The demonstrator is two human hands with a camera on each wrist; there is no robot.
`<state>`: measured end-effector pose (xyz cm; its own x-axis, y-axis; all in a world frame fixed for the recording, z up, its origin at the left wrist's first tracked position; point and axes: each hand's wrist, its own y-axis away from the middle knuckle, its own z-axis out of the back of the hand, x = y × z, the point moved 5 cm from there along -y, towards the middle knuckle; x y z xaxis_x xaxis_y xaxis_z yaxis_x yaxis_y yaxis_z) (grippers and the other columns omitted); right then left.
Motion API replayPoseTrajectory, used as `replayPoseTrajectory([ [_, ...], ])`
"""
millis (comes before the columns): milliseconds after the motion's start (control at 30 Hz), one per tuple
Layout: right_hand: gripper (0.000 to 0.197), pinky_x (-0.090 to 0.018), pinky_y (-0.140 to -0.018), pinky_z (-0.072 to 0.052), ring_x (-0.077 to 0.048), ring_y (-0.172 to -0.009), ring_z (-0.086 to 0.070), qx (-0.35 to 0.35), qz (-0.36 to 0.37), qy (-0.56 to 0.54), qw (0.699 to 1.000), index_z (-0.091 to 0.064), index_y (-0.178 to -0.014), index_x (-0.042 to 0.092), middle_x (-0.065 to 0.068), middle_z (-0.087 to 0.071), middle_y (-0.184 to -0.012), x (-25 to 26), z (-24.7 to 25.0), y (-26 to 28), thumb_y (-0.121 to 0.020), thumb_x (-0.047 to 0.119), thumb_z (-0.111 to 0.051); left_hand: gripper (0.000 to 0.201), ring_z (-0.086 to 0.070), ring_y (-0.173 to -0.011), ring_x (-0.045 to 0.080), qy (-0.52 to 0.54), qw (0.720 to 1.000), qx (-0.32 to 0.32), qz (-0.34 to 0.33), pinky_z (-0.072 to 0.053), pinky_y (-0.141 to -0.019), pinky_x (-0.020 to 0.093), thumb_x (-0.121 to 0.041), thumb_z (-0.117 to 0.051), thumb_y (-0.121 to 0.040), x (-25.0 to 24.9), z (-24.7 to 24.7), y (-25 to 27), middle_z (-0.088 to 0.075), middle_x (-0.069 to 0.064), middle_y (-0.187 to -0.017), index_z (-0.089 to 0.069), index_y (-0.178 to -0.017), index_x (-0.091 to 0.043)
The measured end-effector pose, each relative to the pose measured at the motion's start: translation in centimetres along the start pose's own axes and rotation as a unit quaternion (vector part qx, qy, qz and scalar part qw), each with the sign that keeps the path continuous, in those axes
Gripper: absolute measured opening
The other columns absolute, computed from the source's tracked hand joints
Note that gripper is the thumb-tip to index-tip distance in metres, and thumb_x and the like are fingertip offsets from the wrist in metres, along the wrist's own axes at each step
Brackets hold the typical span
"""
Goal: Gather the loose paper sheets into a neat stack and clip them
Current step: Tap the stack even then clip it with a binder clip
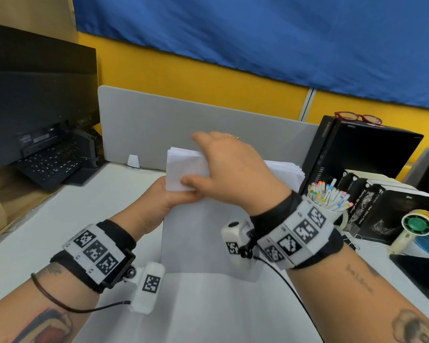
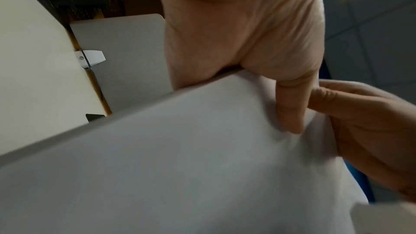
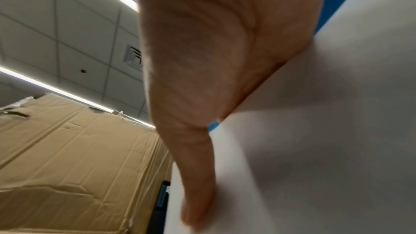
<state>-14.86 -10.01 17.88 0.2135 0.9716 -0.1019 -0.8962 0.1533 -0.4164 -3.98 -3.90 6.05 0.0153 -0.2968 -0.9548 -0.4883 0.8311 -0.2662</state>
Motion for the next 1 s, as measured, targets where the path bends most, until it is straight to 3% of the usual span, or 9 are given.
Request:
replayPoseTrajectory([
  [167,0.038,-0.033,-0.057,-0.036,-0.02,-0.072,-0.055,0.054,0.002,-0.066,0.996,-0.055,-0.07,0.019,0.003,-0.054,-0.067,-1.6,-0.4,-1.5,-0.079,0.05,-0.075,0.052,-0.073,-0.11,0.027,-0.064,0.996,-0.004,0.063,-0.055,-0.101,0.049,-0.016,-0.085,-0.07,2.5,0.7,0.7,-0.077,0.008,-0.116,-0.072,-0.12,-0.013],
  [300,0.03,-0.04,-0.06,-0.05,-0.019,-0.069,-0.062,-0.062,-0.053,-0.225,0.971,-0.063,-0.073,0.02,0.001,-0.062,-0.068,-5.2,0.9,0.0,-0.077,0.046,-0.078,0.042,-0.076,-0.098,0.02,-0.154,0.983,-0.016,0.097,-0.056,-0.099,0.047,-0.011,-0.091,-0.071,4.3,2.7,1.2,-0.08,0.003,-0.105,-0.076,-0.11,-0.012],
  [433,0.023,-0.031,-0.058,-0.054,-0.014,-0.067,-0.067,-0.192,-0.119,-0.43,0.874,-0.072,-0.089,0.0,-0.017,-0.073,-0.082,-9.7,1.0,3.5,-0.081,0.019,-0.083,0.038,-0.077,-0.088,0.022,-0.173,0.979,-0.102,0.036,-0.06,-0.091,0.046,-0.019,-0.095,-0.063,2.0,5.2,0.8,-0.081,0.007,-0.095,-0.08,-0.096,-0.006],
  [533,0.019,-0.044,-0.07,-0.06,-0.021,-0.078,-0.072,-0.256,-0.179,-0.513,0.8,-0.074,-0.098,0.004,-0.012,-0.077,-0.091,-12.7,-1.7,6.6,-0.083,0.015,-0.079,0.037,-0.075,-0.091,0.023,-0.088,0.981,-0.168,-0.038,-0.062,-0.086,0.039,-0.011,-0.091,-0.064,-0.2,6.1,0.2,-0.08,0.012,-0.099,-0.079,-0.098,-0.004],
  [633,0.028,-0.04,-0.077,-0.062,-0.025,-0.091,-0.074,-0.284,-0.211,-0.619,0.701,-0.069,-0.115,0.003,-0.012,-0.076,-0.105,-14.2,-4.8,8.6,-0.088,0.011,-0.071,0.05,-0.074,-0.102,0.027,0.028,0.985,-0.156,-0.061,-0.061,-0.083,0.033,-0.01,-0.092,-0.063,-0.7,4.8,-0.4,-0.078,0.01,-0.11,-0.075,-0.11,-0.007],
  [700,0.036,-0.04,-0.082,-0.061,-0.028,-0.098,-0.073,-0.292,-0.21,-0.663,0.657,-0.064,-0.122,0.001,-0.016,-0.074,-0.113,-14.6,-6.1,9.3,-0.088,0.013,-0.069,0.044,-0.075,-0.103,0.025,0.011,0.989,-0.136,-0.056,-0.061,-0.086,0.036,-0.007,-0.087,-0.072,-0.6,3.5,-0.8,-0.078,0.009,-0.114,-0.072,-0.114,-0.01],
  [800,0.044,-0.042,-0.086,-0.06,-0.033,-0.105,-0.071,-0.247,-0.227,-0.678,0.654,-0.062,-0.124,0.002,-0.017,-0.072,-0.118,-15.3,-8.6,10.4,-0.083,0.014,-0.071,0.047,-0.075,-0.103,0.023,-0.022,0.989,-0.139,-0.038,-0.061,-0.086,0.036,-0.011,-0.089,-0.073,1.4,3.3,-0.9,-0.078,0.004,-0.113,-0.071,-0.117,-0.012],
  [900,0.051,-0.042,-0.085,-0.06,-0.039,-0.109,-0.068,-0.164,-0.26,-0.674,0.672,-0.064,-0.122,0.001,-0.017,-0.073,-0.116,-15.5,-11.6,12.2,-0.073,0.006,-0.077,0.072,-0.075,-0.105,0.024,-0.051,0.991,-0.12,0.021,-0.061,-0.088,0.036,-0.029,-0.098,-0.055,5.3,3.1,0.0,-0.078,0.004,-0.113,-0.071,-0.12,-0.011],
  [1000,0.053,-0.042,-0.086,-0.06,-0.037,-0.105,-0.071,-0.155,-0.279,-0.673,0.667,-0.068,-0.119,0.002,-0.018,-0.074,-0.114,-15.5,-12.6,13.1,-0.067,0.003,-0.08,0.064,-0.074,-0.107,0.024,-0.063,0.989,-0.131,0.022,-0.061,-0.09,0.036,-0.018,-0.094,-0.065,6.8,2.8,0.2,-0.078,0.004,-0.114,-0.069,-0.123,-0.011],
])
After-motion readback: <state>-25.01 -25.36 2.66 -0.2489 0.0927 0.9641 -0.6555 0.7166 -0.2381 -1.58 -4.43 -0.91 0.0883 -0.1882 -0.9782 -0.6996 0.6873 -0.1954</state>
